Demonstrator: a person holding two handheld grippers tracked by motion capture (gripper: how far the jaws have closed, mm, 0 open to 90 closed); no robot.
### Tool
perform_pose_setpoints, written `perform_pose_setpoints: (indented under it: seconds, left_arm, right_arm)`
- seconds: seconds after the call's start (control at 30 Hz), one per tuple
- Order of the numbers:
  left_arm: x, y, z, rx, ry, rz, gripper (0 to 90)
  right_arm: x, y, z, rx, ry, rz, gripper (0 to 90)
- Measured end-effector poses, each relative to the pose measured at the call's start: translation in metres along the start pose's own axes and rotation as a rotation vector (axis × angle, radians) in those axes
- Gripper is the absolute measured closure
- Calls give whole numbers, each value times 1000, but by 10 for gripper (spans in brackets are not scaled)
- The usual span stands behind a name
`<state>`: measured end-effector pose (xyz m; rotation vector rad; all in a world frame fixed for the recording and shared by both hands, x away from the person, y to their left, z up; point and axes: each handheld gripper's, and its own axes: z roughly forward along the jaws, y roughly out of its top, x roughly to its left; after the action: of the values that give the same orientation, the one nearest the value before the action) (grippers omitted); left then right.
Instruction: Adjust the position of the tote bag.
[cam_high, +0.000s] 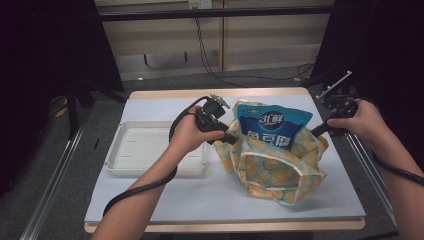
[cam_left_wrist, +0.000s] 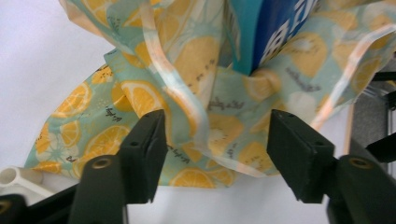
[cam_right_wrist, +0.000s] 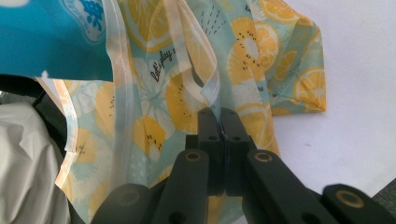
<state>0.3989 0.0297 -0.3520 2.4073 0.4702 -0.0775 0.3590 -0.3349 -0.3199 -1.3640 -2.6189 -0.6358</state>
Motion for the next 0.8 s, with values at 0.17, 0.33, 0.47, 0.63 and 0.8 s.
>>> perform_pose_setpoints:
  seconds: [0.17, 0.33, 0.47, 0.63, 0.8]
  left_arm:
    - [4, -5, 6, 6, -21, -12, 439]
    - [4, -6, 3, -15, -18, -30, 442]
    - [4, -7, -1, -14, -17, -20, 441]
    - [4, -8, -1, -18, -14, -33, 435]
    - [4, -8, 2, -20, -14, -43, 428]
  right_arm:
    - [1, -3, -1, -16, -14, -17, 840]
    - [5, -3, -9, -30, -45, -28, 720]
    - [10, -5, -19, -57, -71, -43, 632]
    - [17, -11, -26, -81, -87, -56, 540]
    - [21, -17, -28, -83, -77, -47, 460]
